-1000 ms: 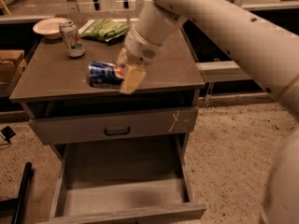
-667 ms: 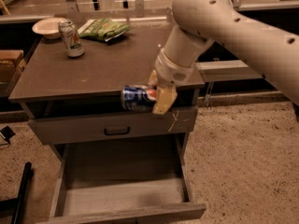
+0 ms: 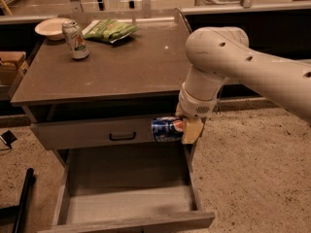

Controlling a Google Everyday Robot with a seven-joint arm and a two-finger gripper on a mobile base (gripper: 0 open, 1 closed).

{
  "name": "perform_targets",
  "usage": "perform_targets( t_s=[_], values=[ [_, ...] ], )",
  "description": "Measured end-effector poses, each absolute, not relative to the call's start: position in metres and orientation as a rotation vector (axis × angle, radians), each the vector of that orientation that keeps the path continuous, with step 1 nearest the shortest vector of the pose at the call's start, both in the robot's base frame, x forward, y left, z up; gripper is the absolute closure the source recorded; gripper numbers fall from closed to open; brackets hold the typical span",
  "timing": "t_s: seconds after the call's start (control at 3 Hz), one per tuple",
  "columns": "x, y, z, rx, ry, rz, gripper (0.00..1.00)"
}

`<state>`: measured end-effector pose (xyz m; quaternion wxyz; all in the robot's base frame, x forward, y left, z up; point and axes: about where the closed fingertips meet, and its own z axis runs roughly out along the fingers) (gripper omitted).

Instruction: Place pepsi can into middle drawer

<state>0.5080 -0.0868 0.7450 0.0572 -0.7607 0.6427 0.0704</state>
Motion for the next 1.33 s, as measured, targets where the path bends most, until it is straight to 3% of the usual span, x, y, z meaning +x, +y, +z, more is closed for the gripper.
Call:
perform_targets(
  t_s=[1.0,1.33],
  values=[
    [0.542,-0.019,0.577,-2.268,1.946,0.092,1.0],
    [0.542,-0.022,0.532,-2.176,1.896,0.201,1.0]
  ],
)
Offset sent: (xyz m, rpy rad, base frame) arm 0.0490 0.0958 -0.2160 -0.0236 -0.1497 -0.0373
